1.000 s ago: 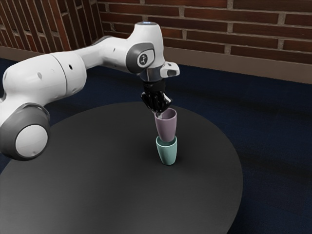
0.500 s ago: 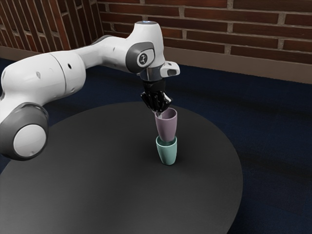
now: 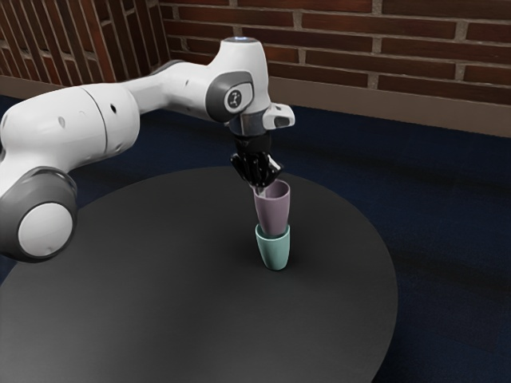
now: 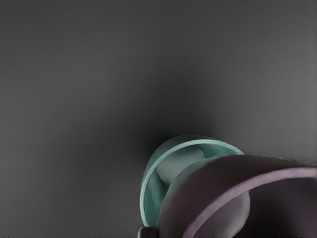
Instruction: Place the left cup onto the right cup
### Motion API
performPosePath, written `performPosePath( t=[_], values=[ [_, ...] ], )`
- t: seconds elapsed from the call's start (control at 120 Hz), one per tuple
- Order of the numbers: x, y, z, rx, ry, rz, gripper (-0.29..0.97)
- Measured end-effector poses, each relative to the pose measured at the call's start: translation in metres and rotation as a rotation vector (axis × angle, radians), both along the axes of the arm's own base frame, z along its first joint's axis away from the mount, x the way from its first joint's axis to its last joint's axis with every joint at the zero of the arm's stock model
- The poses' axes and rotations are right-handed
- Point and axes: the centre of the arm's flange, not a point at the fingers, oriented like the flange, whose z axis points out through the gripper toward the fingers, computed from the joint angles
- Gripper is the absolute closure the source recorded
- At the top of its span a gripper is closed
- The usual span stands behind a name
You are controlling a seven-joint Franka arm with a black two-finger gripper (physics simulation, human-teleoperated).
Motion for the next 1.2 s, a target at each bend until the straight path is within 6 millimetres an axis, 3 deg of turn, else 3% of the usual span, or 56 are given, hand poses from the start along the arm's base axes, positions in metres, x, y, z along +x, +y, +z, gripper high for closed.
performPosePath(
  t=[1.2],
  values=[
    [0.003, 0.002, -0.03, 0.001, 0.021, 0.004, 0.76]
  ],
)
